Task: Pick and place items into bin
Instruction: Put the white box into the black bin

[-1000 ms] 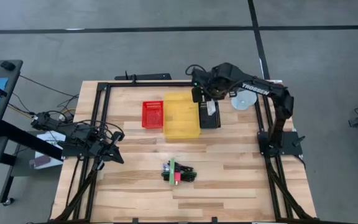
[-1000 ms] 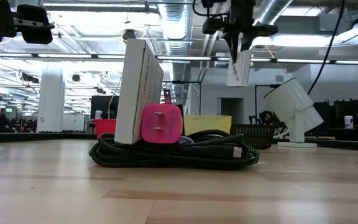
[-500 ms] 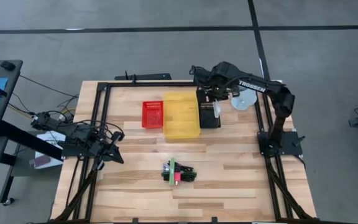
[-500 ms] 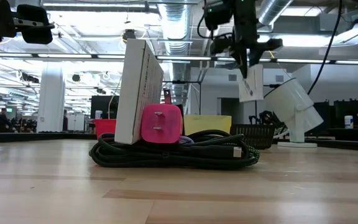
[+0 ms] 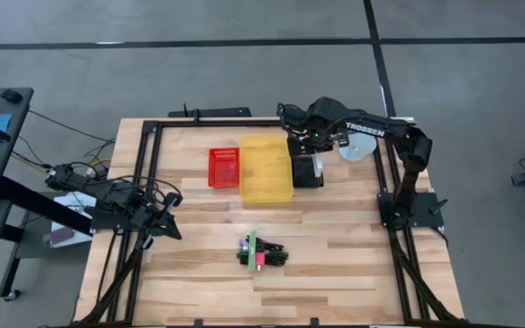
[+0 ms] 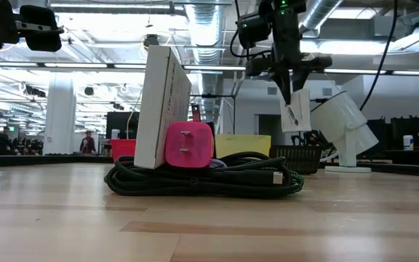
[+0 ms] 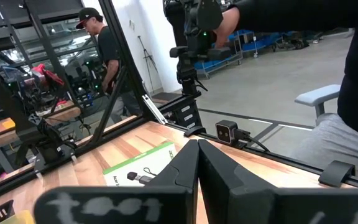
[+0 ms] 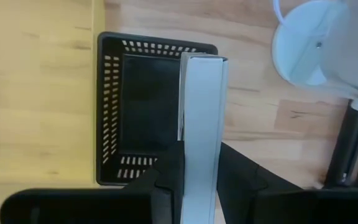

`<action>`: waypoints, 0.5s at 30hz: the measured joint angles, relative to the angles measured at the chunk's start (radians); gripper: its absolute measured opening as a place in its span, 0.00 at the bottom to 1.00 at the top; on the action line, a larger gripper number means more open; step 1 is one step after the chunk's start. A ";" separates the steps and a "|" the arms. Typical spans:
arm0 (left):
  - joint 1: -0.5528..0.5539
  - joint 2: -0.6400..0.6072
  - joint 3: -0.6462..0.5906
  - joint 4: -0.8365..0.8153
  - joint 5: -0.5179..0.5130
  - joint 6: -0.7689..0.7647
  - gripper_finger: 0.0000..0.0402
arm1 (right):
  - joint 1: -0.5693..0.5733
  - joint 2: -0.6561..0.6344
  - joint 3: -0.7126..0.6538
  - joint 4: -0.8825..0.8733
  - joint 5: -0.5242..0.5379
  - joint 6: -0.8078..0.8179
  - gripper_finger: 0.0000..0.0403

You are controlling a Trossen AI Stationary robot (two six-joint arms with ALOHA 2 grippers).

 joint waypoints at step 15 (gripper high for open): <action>0.000 0.000 0.000 0.000 0.000 0.000 0.00 | 0.010 0.000 -0.054 0.045 -0.029 -0.008 0.21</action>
